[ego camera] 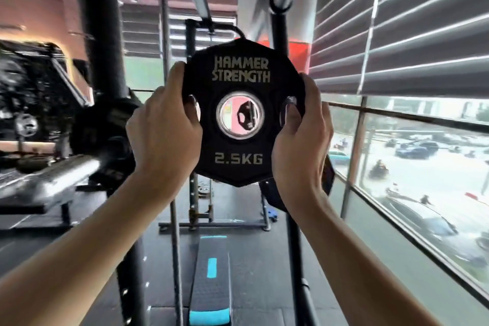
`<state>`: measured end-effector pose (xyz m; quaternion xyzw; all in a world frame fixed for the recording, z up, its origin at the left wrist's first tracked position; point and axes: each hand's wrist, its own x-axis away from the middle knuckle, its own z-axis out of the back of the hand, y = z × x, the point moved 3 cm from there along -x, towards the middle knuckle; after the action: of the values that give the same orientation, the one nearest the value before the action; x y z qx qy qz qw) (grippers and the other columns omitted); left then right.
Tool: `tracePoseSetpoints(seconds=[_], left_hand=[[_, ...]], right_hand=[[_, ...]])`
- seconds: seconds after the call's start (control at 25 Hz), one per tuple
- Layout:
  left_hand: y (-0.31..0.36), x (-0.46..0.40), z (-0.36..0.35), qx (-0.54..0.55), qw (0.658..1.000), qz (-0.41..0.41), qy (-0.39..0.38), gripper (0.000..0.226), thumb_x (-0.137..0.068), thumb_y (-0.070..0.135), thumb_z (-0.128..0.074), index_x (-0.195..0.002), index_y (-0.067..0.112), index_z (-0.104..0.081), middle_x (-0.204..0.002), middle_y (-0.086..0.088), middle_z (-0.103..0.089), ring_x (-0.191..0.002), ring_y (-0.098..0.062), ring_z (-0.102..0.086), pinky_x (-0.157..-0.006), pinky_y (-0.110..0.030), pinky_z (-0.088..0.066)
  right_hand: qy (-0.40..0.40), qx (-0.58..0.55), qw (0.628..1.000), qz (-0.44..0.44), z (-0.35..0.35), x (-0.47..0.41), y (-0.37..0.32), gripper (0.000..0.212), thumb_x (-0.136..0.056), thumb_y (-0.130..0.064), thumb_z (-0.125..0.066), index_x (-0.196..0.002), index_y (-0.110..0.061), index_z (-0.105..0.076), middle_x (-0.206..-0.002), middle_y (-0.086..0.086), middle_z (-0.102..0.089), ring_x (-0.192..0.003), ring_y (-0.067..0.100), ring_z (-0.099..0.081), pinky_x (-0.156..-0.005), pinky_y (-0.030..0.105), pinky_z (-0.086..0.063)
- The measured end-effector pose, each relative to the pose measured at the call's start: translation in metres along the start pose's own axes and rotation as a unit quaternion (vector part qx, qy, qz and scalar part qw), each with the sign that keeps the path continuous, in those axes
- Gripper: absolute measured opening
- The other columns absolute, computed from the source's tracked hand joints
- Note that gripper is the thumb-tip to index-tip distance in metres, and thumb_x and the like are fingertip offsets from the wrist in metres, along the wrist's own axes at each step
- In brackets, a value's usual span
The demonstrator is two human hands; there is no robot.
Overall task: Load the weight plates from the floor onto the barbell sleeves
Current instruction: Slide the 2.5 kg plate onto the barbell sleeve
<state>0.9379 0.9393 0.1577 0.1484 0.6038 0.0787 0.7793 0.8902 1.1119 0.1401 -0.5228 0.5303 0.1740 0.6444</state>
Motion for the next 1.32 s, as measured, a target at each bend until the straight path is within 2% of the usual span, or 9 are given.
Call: tracePoseSetpoints(seconds=[0.16,0.48,0.56,0.64,0.72,0.88,1.04,1.2,1.32], left_hand=[[-0.063,-0.009,0.04,-0.031,0.999,0.023,0.01,0.052,-0.097,0.012,-0.052,-0.148,0.02,-0.042,-0.109,-0.014,-0.071,-0.098,-0.039,-0.067,-0.084,-0.047,-0.046],[-0.161,-0.002,0.089,-0.12,0.99,0.064,-0.027,0.054,-0.095,0.006,-0.055,-0.147,0.017,-0.042,-0.103,-0.016,-0.072,-0.09,-0.038,-0.067,-0.075,-0.04,-0.042],[-0.182,0.003,0.096,-0.124,0.988,0.079,-0.046,0.054,-0.096,0.006,-0.054,-0.147,0.018,-0.041,-0.105,-0.016,-0.072,-0.088,-0.035,-0.066,-0.077,-0.039,-0.042],[-0.2,0.01,0.1,-0.123,0.985,0.104,-0.053,0.054,-0.097,0.007,-0.053,-0.149,0.019,-0.04,-0.107,-0.014,-0.071,-0.084,-0.026,-0.059,-0.079,-0.036,-0.04],[-0.214,0.014,0.104,-0.125,0.984,0.113,-0.052,0.055,-0.098,0.007,-0.052,-0.15,0.018,-0.039,-0.109,-0.013,-0.071,-0.089,-0.026,-0.059,-0.081,-0.033,-0.037],[-0.229,0.014,0.109,-0.122,0.985,0.105,-0.055,0.055,-0.098,0.008,-0.052,-0.151,0.018,-0.039,-0.111,-0.011,-0.071,-0.086,-0.024,-0.058,-0.079,-0.029,-0.031],[-0.239,0.019,0.111,-0.099,0.988,0.103,-0.054,0.057,-0.098,0.009,-0.052,-0.152,0.019,-0.038,-0.112,-0.01,-0.07,-0.085,-0.011,-0.046,-0.076,-0.019,-0.022],[-0.246,0.027,0.111,-0.096,0.988,0.096,-0.067,0.058,-0.097,0.007,-0.053,-0.152,0.019,-0.038,-0.117,-0.012,-0.07,-0.092,-0.025,-0.061,-0.081,-0.029,-0.029],[-0.268,0.036,0.109,-0.098,0.987,0.106,-0.077,0.058,-0.096,0.003,-0.055,-0.15,0.018,-0.041,-0.108,-0.013,-0.071,-0.08,-0.02,-0.054,-0.077,-0.033,-0.035]], right_hand=[[-0.055,-0.042,0.997,-0.017,-0.058,0.027,-0.035,0.046,-0.1,-0.003,-0.052,-0.144,-0.018,-0.051,-0.114,0.004,-0.056,-0.093,-0.002,-0.042,-0.08,-0.005,-0.029],[-0.146,-0.097,0.983,-0.044,-0.142,0.097,-0.071,0.049,-0.097,0.004,-0.052,-0.143,-0.014,-0.052,-0.113,0.008,-0.059,-0.082,-0.007,-0.042,-0.076,-0.006,-0.03],[-0.172,-0.108,0.978,-0.054,-0.157,0.115,-0.077,0.049,-0.098,0.003,-0.051,-0.144,-0.014,-0.05,-0.12,0.012,-0.059,-0.092,-0.005,-0.042,-0.083,-0.004,-0.033],[-0.209,-0.12,0.968,-0.063,-0.172,0.13,-0.081,0.05,-0.099,0.0,-0.049,-0.146,-0.017,-0.047,-0.125,0.013,-0.057,-0.109,0.01,-0.051,-0.099,0.019,-0.045],[-0.231,-0.118,0.962,-0.079,-0.183,0.142,-0.086,0.05,-0.101,-0.004,-0.047,-0.148,-0.021,-0.045,-0.125,0.011,-0.056,-0.116,0.022,-0.054,-0.101,0.042,-0.047],[-0.219,-0.113,0.966,-0.083,-0.189,0.151,-0.089,0.049,-0.102,-0.004,-0.046,-0.149,-0.019,-0.045,-0.124,0.01,-0.056,-0.104,0.007,-0.048,-0.089,0.009,-0.04],[-0.215,-0.121,0.966,-0.076,-0.187,0.161,-0.093,0.049,-0.103,-0.003,-0.047,-0.15,-0.017,-0.044,-0.127,0.015,-0.055,-0.112,0.02,-0.056,-0.094,0.027,-0.046],[-0.218,-0.116,0.966,-0.074,-0.186,0.173,-0.089,0.05,-0.103,-0.004,-0.047,-0.15,-0.02,-0.043,-0.113,0.003,-0.054,-0.095,-0.003,-0.051,-0.08,0.005,-0.04],[-0.249,-0.118,0.959,-0.072,-0.192,0.193,-0.088,0.052,-0.103,-0.007,-0.047,-0.152,-0.024,-0.04,-0.113,-0.003,-0.049,-0.097,-0.014,-0.045,-0.08,-0.001,-0.034]])
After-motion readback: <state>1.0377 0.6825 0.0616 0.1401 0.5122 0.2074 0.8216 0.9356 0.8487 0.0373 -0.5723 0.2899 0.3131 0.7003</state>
